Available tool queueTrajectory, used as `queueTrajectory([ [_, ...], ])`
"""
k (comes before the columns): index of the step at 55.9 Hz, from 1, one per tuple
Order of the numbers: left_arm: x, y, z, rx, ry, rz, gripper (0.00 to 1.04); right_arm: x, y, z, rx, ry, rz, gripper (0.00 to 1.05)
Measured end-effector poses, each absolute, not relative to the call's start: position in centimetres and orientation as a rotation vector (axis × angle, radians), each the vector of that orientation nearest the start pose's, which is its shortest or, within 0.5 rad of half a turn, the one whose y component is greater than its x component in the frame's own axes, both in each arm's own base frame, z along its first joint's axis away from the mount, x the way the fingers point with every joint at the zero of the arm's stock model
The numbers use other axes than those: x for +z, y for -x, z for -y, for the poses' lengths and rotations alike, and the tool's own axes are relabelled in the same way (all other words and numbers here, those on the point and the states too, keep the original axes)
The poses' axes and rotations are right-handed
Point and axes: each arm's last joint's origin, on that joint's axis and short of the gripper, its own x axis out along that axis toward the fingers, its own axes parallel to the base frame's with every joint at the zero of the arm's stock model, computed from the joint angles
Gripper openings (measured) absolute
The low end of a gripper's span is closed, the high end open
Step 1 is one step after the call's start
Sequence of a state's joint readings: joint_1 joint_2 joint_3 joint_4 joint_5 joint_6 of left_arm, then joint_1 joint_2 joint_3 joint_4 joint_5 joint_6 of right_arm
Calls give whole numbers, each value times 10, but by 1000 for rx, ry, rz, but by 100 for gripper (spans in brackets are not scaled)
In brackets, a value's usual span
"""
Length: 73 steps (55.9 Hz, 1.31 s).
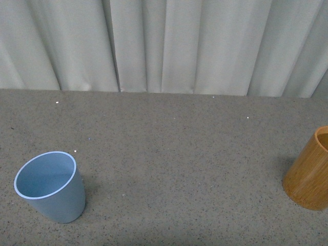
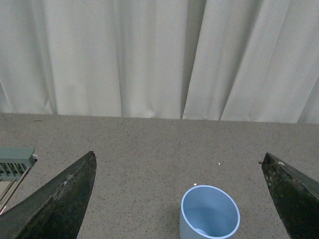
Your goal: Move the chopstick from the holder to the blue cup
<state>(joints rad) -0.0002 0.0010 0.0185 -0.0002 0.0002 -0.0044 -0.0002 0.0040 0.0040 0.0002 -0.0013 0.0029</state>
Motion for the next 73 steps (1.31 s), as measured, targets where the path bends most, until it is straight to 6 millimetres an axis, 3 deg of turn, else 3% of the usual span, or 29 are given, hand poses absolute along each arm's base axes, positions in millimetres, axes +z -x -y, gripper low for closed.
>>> queueTrajectory([
  [73,170,-97,0,0,4,17,98,165,-98,0,1,-3,0,95],
])
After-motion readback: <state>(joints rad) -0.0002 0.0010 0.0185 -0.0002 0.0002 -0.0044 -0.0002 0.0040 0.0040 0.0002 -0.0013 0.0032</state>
